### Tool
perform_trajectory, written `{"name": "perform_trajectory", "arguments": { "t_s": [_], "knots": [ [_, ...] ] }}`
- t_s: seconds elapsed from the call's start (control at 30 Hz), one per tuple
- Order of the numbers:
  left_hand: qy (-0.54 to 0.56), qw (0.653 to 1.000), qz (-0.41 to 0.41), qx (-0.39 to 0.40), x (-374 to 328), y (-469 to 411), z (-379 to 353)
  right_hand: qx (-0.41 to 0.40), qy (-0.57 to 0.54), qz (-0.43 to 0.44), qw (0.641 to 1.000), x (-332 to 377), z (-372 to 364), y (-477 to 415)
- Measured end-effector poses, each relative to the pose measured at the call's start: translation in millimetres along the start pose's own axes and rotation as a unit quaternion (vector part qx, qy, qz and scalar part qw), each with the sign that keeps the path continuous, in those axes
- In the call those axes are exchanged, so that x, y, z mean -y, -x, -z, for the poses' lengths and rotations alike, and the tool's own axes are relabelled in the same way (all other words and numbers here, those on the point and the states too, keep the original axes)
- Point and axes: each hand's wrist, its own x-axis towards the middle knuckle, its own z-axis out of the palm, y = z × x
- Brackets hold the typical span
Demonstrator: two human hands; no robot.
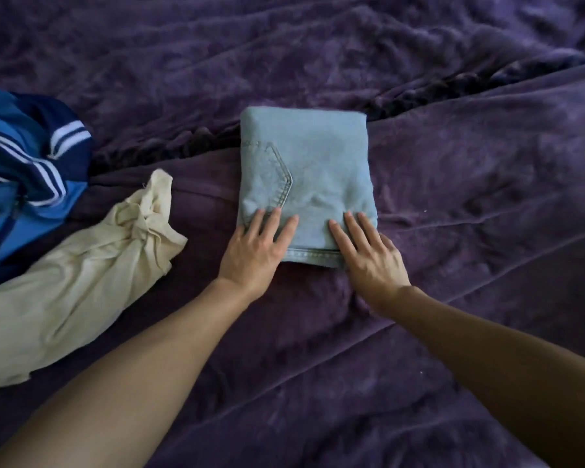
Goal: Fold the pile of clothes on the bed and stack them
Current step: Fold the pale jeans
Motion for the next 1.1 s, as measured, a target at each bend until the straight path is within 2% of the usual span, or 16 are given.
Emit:
{"name": "perform_trajectory", "arguments": {
  "t_s": [0.13,0.27,0.43,0.53,0.7,0.83,0.9,1.1],
  "knots": [
    [-0.033,0.999,0.004,0.004,-12,9,58,-0.009,-0.041,-0.013,0.999,-5,72,6],
    [-0.013,1.0,-0.002,-0.015,-39,28,127,0.01,-0.055,-0.024,0.998,-25,153,26],
    [-0.003,0.999,-0.033,-0.02,-115,51,186,0.047,-0.016,-0.014,0.999,-71,224,86],
    [-0.011,0.996,-0.079,-0.036,-174,55,225,0.052,-0.018,-0.034,0.998,-112,251,144],
    [-0.009,0.987,-0.136,-0.083,-284,55,277,0.012,-0.055,-0.076,0.996,-184,285,261],
    [-0.029,0.979,-0.163,-0.118,-363,52,317,0.006,-0.02,-0.086,0.996,-225,301,336],
    [-0.042,0.974,-0.179,-0.13,-394,49,337,0.004,0.004,-0.102,0.995,-241,306,358],
    [-0.089,0.957,-0.193,-0.195,-457,25,397,-0.106,0.009,-0.15,0.983,-305,347,376]
  ]
}}
